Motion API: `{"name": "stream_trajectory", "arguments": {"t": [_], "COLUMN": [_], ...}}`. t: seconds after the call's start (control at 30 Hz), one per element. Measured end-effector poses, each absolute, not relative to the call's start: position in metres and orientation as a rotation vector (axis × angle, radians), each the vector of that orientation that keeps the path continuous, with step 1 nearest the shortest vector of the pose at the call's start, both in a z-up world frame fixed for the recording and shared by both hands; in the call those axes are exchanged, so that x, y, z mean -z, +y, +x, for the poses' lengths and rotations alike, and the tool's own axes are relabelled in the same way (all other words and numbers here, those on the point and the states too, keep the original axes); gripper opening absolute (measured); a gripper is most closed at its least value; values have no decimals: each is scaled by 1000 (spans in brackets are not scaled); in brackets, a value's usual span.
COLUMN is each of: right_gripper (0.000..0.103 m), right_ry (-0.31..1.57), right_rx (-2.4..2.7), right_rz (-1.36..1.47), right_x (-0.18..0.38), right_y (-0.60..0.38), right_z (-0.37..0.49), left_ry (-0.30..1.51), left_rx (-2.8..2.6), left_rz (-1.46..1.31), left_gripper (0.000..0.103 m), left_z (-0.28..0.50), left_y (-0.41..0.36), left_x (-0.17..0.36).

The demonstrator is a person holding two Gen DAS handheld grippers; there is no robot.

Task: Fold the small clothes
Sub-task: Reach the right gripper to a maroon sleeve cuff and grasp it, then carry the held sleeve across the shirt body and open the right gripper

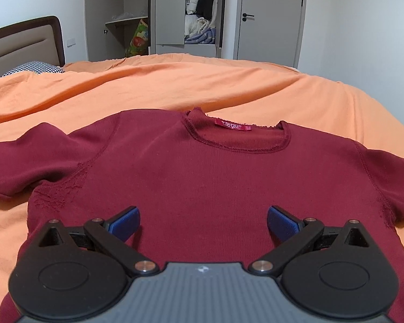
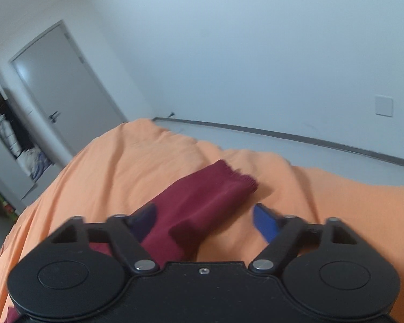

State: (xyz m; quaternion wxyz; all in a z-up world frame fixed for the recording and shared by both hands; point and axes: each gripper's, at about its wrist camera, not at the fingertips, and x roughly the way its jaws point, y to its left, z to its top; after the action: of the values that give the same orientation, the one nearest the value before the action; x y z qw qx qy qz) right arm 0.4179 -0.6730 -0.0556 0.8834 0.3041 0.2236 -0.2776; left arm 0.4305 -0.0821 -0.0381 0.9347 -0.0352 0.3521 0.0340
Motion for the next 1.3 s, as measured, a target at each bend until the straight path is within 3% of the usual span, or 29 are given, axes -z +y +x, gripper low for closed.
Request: {"name": "stream_trajectory", "arguments": {"t": [0.1, 0.13, 0.17, 0.5, 0.9, 1.1, 1.3], "right_gripper": [39, 17, 6, 6, 6, 6, 6], "right_ry": [481, 488, 488, 329, 158, 193, 294], "right_rx": [624, 638, 642, 458, -67, -296, -460], "right_rz": [603, 583, 568, 416, 200, 162, 115], "right_x": [55, 54, 53, -28, -142, -147, -113], "right_y": [-677, -677, -676, -616, -432, -328, -210], "right_z": [426, 429, 431, 437, 467, 483, 487], "left_ry": [721, 722, 724, 718, 639, 596, 574], "left_rx": [-79, -89, -100, -100, -138, -220, -304], "left_rz": [-60, -49, -37, -56, -144, -201, -242], "left_gripper": [103, 103, 103, 103, 103, 103, 103], "left_z": [433, 433, 434, 430, 408, 394, 383], "left_y": [-82, -82, -82, -61, -6, 39, 78], "left_x": [32, 30, 28, 6, -30, -43, -45]}}
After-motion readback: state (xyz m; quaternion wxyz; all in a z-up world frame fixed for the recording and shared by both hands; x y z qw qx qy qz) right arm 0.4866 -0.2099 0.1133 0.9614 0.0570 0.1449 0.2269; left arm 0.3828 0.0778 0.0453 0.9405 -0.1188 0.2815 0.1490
